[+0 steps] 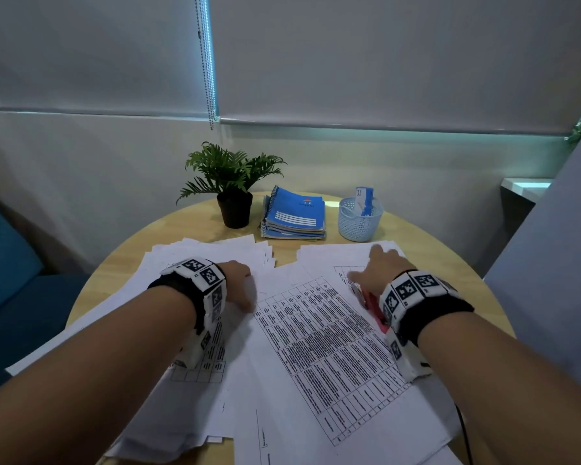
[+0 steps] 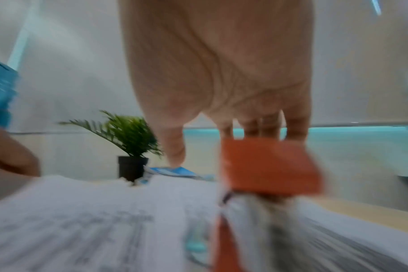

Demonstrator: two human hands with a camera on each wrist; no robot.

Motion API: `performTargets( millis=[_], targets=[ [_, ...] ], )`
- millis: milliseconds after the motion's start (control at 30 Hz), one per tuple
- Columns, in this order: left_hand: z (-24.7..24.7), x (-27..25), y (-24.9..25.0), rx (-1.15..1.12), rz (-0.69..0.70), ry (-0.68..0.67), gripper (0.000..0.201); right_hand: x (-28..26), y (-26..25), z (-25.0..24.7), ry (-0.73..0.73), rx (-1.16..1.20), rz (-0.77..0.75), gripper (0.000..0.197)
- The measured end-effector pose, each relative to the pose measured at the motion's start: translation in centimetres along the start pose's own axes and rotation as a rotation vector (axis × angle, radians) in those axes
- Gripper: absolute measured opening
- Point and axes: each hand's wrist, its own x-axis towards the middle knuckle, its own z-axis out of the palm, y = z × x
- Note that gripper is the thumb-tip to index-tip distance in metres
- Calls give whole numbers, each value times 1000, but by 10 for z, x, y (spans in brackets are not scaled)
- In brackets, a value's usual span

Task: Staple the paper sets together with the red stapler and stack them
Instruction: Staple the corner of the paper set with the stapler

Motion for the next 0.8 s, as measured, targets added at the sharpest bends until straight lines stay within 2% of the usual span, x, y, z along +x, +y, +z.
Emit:
performTargets(
  millis=[33,100,167,200,333,567,667,800],
  targets=[
    [-2,0,0,-12,-3,1,64,-1,-6,-3,69,77,-28,60],
    [-5,0,0,-60,5,45,54,-4,-22,-3,89,260,-140,38],
    [-7,-1,-1,-153,17,105,43,-12,-42,2,-10,493,-230,19],
    [-7,-3,-1,-209,26,131,39,-17,-52,5,-64,566,-260,16],
    [-8,-14,-3,-400,80,237,30,-28,-83,21,-211,664,-265,22],
    [-2,-28,-6,-571,169,321,27,-34,-104,29,-266,823,-44,21],
    [0,-31,-6,-621,200,348,24,-38,-107,30,-314,877,-16,22],
    [0,-34,-5,-665,206,363,23,-43,-110,28,-295,883,-33,21]
  ],
)
